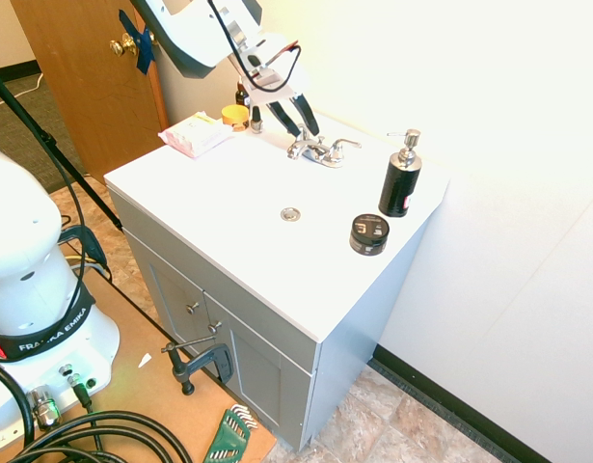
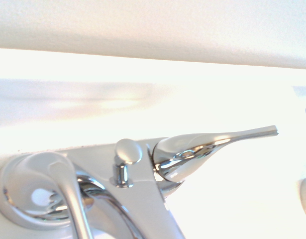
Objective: Turn off the hot water
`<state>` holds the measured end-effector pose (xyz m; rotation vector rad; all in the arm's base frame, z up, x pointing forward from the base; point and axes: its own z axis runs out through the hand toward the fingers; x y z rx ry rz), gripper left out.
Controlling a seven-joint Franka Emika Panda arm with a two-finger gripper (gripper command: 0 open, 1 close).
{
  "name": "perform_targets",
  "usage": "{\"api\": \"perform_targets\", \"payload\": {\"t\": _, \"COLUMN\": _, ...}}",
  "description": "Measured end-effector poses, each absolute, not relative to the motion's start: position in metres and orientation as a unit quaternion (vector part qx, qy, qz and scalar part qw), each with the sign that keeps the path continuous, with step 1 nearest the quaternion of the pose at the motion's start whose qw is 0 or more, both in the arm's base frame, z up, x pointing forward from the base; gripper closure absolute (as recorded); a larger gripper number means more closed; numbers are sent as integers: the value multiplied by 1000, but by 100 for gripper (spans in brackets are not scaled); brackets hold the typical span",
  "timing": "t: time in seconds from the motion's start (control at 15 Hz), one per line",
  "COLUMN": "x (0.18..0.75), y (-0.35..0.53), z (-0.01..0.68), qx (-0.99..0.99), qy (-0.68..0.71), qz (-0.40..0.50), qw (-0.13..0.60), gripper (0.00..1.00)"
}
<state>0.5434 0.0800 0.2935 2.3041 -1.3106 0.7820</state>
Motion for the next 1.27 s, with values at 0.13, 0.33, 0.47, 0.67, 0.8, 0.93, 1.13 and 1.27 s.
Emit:
{"api": "perform_targets", "payload": {"t": 0.13, "x": 544, "y": 91, "z": 293, "qx": 823, "qy": -459, "qz": 279, "qw": 184, "gripper": 0}}
{"api": "perform_targets", "payload": {"t": 0.33, "x": 555, "y": 108, "z": 290, "qx": 828, "qy": -449, "qz": 284, "qw": 180, "gripper": 0}}
{"api": "perform_targets", "payload": {"t": 0.47, "x": 567, "y": 116, "z": 287, "qx": 829, "qy": -444, "qz": 289, "qw": 180, "gripper": 0}}
{"api": "perform_targets", "payload": {"t": 0.67, "x": 583, "y": 125, "z": 278, "qx": 829, "qy": -437, "qz": 293, "qw": 188, "gripper": 0}}
{"api": "perform_targets", "payload": {"t": 0.8, "x": 581, "y": 124, "z": 280, "qx": 828, "qy": -452, "qz": 279, "qw": 183, "gripper": 0}}
{"api": "perform_targets", "payload": {"t": 0.93, "x": 561, "y": 124, "z": 296, "qx": 836, "qy": -467, "qz": 237, "qw": 163, "gripper": 0}}
{"api": "perform_targets", "payload": {"t": 1.13, "x": 507, "y": 127, "z": 327, "qx": 842, "qy": -486, "qz": 197, "qw": 126, "gripper": 0}}
{"api": "perform_targets", "payload": {"t": 1.27, "x": 464, "y": 125, "z": 335, "qx": 839, "qy": -506, "qz": 166, "qw": 110, "gripper": 0}}
